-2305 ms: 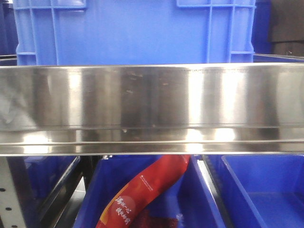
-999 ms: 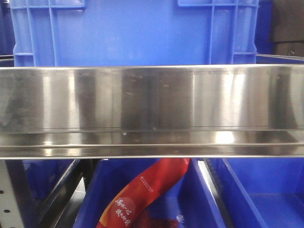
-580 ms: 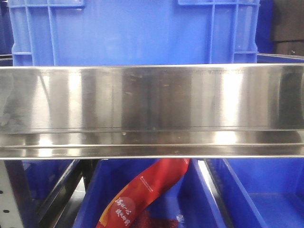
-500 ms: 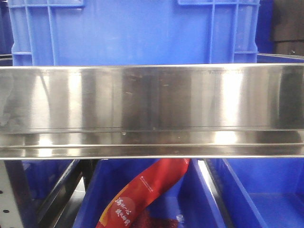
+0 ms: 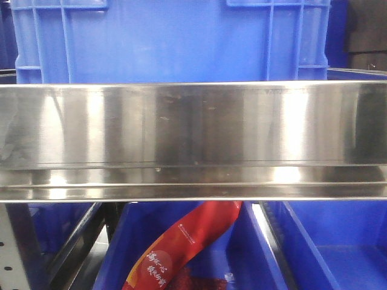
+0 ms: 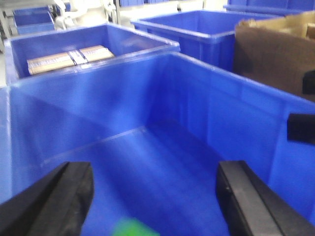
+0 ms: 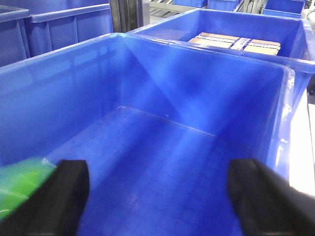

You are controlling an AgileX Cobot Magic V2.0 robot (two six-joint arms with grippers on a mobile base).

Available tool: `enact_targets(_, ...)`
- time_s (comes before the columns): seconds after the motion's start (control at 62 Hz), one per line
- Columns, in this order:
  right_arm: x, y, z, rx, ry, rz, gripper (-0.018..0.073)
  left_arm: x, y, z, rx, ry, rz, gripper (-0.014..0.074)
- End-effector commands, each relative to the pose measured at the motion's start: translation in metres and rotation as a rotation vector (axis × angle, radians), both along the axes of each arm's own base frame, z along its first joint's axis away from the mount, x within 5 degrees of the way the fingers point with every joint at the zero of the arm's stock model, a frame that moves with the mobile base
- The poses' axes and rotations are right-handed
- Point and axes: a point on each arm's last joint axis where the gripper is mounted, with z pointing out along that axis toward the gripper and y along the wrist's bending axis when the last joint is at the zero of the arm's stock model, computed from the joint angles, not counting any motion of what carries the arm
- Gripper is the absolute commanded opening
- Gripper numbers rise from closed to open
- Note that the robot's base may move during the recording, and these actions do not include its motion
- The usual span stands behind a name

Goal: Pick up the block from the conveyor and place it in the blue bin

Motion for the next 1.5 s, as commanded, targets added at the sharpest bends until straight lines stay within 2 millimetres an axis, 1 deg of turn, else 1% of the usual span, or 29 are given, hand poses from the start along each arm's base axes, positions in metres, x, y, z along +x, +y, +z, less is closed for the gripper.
enact_targets(0.0, -0.003, -0.002, 0.011, 0.006, -0.048, -0.001, 0.0135, -0.006, 0.001, 0.010, -0.023, -0.033, -0.005, 0.0176)
enact_targets(0.016, -0.005, -0.002, 0.012, 0.008, -0.053, -0.001, 0.0078, -0.007, 0.001, 0.011, -0.024, -0.036, -0.005, 0.0143)
enact_targets(0.064, -0.007, -0.003, 0.015, 0.011, -0.060, -0.001, -0.0036, -0.010, 0.003, 0.015, -0.030, -0.047, -0.005, 0.0029)
enact_targets(0.081, -0.007, -0.003, 0.015, 0.011, -0.062, -0.001, -0.0090, -0.010, 0.003, 0.015, -0.031, -0.048, -0.005, -0.0003)
enact_targets(0.113, -0.007, -0.003, 0.016, 0.013, -0.066, -0.001, -0.0157, -0.012, 0.004, 0.017, -0.034, -0.054, -0.005, -0.0079)
enact_targets(0.129, -0.008, -0.003, 0.017, 0.015, -0.071, -0.001, -0.0167, -0.012, 0.004, 0.017, -0.034, -0.054, -0.005, -0.0113)
enact_targets(0.274, -0.013, -0.005, 0.023, 0.022, -0.092, -0.002, -0.0162, -0.016, 0.007, 0.020, -0.033, -0.062, -0.002, -0.0111)
enact_targets(0.338, -0.021, -0.009, 0.030, 0.030, -0.113, -0.004, -0.0162, -0.021, 0.015, 0.023, -0.059, -0.032, 0.011, -0.0111)
enact_targets(0.419, -0.034, -0.019, 0.037, 0.045, -0.159, -0.024, -0.0162, -0.031, 0.026, 0.024, -0.114, -0.016, 0.035, -0.0111)
enact_targets(0.532, -0.054, -0.035, 0.038, 0.064, -0.225, -0.061, -0.0162, -0.049, 0.043, 0.016, -0.128, -0.048, 0.074, -0.0111)
enact_targets(0.693, -0.090, -0.057, 0.020, 0.061, -0.235, -0.113, -0.0162, -0.090, 0.071, -0.006, -0.133, -0.066, 0.127, -0.0111)
enact_targets(0.758, -0.106, -0.065, 0.011, 0.059, -0.237, -0.130, -0.0162, -0.108, 0.081, -0.016, -0.140, -0.086, 0.150, -0.0111)
enact_targets(0.806, -0.117, -0.069, 0.000, 0.055, -0.227, -0.139, -0.0162, -0.123, 0.089, -0.026, -0.146, -0.102, 0.169, -0.0111)
enact_targets(0.887, -0.137, -0.074, -0.017, 0.053, -0.221, -0.143, -0.0162, -0.143, 0.098, -0.038, -0.154, -0.128, 0.190, -0.0111)
enact_targets(0.983, -0.155, -0.078, -0.037, 0.049, -0.208, -0.143, -0.0162, -0.166, 0.106, -0.054, -0.164, -0.156, 0.201, -0.0111)
enact_targets(1.112, -0.177, -0.083, -0.054, 0.056, -0.230, -0.144, -0.0162, -0.188, 0.113, -0.066, -0.183, -0.208, 0.201, -0.0111)
enact_targets(1.209, -0.191, -0.087, -0.058, 0.066, -0.266, -0.144, -0.0162, -0.204, 0.117, -0.068, -0.203, -0.260, 0.196, -0.0111)
enact_targets(1.29, -0.199, -0.088, -0.055, 0.077, -0.302, -0.144, -0.0162, -0.216, 0.120, -0.065, -0.223, -0.313, 0.193, -0.0111)
enact_targets(1.483, -0.206, -0.090, -0.051, 0.090, -0.344, -0.145, -0.0162, -0.231, 0.124, -0.061, -0.254, -0.392, 0.190, -0.0111)
